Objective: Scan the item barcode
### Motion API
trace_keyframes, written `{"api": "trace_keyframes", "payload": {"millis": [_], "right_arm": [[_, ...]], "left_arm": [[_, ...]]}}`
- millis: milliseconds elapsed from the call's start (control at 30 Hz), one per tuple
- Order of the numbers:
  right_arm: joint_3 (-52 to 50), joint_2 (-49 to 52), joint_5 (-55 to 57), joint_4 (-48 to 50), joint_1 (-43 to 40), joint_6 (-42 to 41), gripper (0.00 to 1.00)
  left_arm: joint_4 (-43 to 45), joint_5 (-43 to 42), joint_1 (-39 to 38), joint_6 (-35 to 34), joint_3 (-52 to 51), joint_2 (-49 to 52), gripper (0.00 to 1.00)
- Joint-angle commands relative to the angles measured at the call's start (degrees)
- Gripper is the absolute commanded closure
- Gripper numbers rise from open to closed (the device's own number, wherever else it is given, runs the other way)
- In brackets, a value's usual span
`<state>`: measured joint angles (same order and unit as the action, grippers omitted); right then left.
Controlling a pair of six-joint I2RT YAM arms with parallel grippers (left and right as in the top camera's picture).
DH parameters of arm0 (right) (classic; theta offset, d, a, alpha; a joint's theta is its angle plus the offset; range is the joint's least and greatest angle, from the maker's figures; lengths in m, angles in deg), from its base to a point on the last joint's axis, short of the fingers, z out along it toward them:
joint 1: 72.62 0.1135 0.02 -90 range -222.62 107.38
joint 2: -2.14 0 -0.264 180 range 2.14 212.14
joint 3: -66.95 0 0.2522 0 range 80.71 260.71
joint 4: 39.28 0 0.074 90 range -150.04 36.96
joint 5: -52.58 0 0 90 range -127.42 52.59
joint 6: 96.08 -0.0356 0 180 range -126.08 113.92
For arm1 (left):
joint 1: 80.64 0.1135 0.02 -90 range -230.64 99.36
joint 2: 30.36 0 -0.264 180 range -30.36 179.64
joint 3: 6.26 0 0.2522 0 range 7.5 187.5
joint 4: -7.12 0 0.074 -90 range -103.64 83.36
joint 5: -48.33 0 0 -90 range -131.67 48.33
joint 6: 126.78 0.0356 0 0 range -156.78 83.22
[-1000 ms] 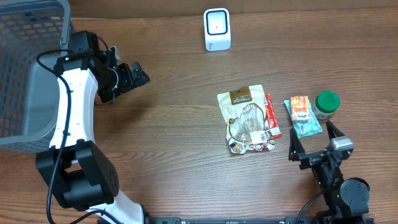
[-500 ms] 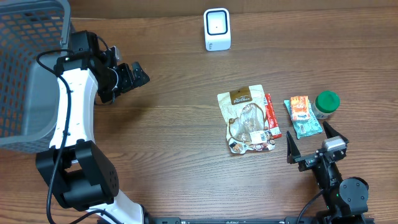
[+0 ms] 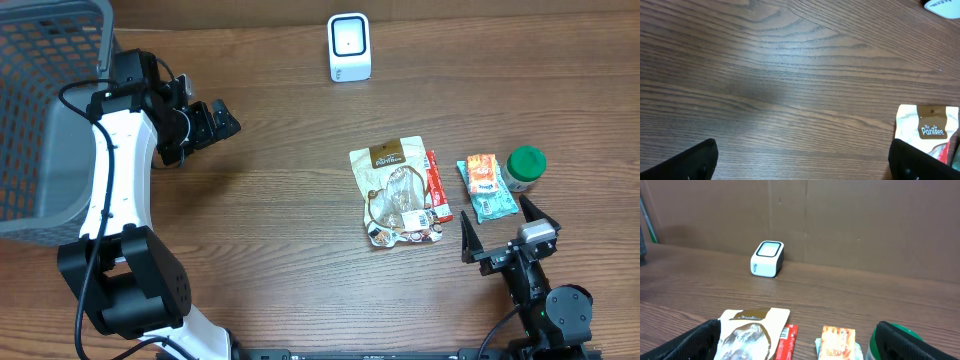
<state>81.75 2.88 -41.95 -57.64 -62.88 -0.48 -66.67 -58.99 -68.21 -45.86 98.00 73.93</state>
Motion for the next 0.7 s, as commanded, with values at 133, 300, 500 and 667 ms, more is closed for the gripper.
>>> {"api": "trace_keyframes", "payload": {"millis": [133,300,500,667], "right_arm": [[-0.59,-0.50,-0.28,0.17,-0.28,0.26,0.00],[-0.59,-0.50,-0.28,0.17,-0.28,0.24,0.00],[-0.59,-0.50,-0.28,0.17,-0.28,0.24,0.00],[-0.59,-0.50,-0.28,0.17,-0.28,0.24,0.00]], "left_arm": [[0.09,-0.04,-0.07,-0.35,1.09,0.59,0.00],[0.07,-0.04,-0.17,-0.35,1.09,-0.94,0.00],[0.07,-0.04,-0.17,-0.35,1.09,-11.28,0.00],[0.07,-0.04,-0.17,-0.35,1.09,-24.70,0.00]]}}
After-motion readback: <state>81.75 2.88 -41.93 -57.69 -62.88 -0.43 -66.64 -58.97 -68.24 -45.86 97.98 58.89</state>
